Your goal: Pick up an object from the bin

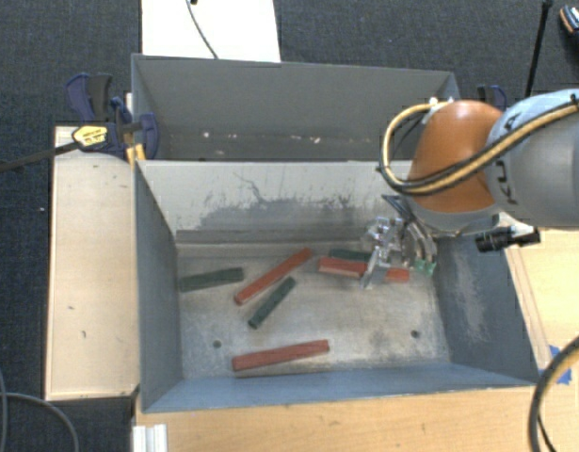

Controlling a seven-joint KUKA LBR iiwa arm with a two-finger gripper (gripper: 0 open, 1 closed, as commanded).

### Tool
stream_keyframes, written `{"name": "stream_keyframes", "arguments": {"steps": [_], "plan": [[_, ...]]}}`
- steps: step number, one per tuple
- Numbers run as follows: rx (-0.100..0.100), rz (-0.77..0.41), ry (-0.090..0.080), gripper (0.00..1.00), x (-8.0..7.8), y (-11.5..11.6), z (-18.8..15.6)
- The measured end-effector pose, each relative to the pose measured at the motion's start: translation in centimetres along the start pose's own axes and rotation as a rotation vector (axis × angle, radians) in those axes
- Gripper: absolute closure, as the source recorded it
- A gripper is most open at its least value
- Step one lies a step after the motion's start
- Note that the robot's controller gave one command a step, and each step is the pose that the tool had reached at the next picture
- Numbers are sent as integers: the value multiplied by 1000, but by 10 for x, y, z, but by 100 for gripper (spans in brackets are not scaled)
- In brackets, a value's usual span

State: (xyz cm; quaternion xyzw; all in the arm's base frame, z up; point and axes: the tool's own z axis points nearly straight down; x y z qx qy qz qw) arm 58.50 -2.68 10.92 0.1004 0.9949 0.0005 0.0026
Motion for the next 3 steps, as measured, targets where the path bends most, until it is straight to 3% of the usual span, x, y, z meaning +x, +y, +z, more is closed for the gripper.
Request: {"name": "stream_keyframes", "arguments": {"steps": [2, 3], "plan": [[0, -1, 1, 100, 0, 0, -6], [2, -1, 13, 100, 3, 0, -22]]}}
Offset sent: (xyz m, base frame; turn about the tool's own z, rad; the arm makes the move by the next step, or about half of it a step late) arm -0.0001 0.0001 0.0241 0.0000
